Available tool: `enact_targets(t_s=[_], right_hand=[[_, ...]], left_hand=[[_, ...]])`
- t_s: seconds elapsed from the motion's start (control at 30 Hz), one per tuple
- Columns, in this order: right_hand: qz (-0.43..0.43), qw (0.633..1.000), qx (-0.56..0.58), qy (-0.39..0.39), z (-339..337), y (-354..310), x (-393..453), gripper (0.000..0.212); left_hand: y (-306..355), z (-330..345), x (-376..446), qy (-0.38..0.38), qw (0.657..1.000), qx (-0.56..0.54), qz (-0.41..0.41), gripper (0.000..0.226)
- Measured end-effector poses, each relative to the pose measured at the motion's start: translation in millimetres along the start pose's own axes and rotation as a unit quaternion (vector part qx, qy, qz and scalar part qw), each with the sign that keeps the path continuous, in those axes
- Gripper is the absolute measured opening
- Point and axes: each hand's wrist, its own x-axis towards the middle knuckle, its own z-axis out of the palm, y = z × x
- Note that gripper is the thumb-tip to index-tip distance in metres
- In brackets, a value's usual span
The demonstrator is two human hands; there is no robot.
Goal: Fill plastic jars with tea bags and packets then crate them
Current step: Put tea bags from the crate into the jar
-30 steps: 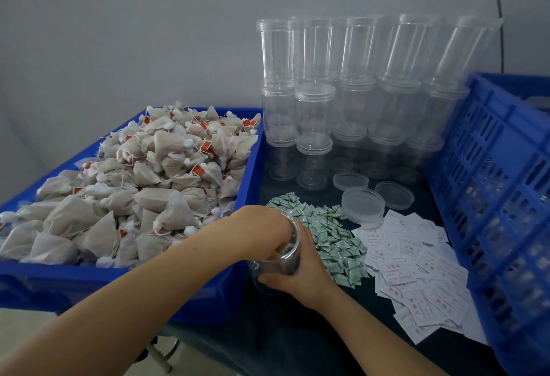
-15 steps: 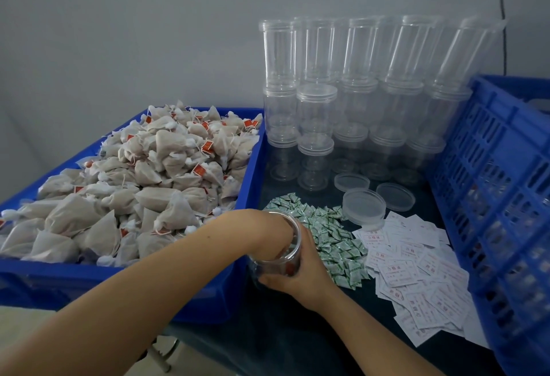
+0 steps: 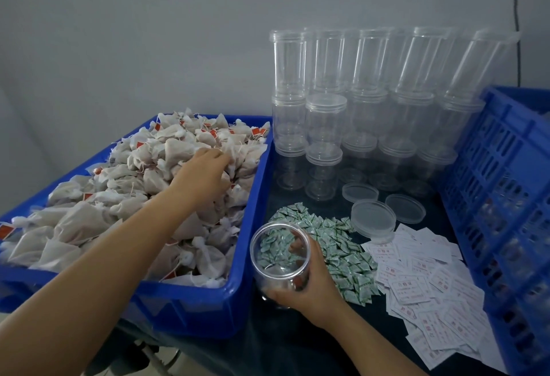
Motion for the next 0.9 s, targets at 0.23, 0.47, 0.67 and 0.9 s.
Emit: enact_targets(t_s=[0.23, 0.47, 0.67, 0.9], right_hand=[[0.004, 1.000, -0.001, 0.000, -1, -1, 0, 0.093], [0.005, 1.000, -0.005, 0.001, 0, 0, -1, 0.094], [-0.002, 1.000, 0.007, 0.000, 0, -1, -1, 0.090], [-0.010, 1.000, 0.007, 0.001, 0, 0, -1, 0.091]], left_hand=[[-11, 32, 4, 0.053, 0.985, 0.161, -0.030, 0.037], [-5, 38, 7, 0.034, 0.979, 0.198, -0.042, 0.026], [-11, 34, 4, 0.082, 0.981, 0.172, 0.026, 0.020], [-2, -3, -8, 0.079, 0.983, -0.165, -0.010, 0.026]])
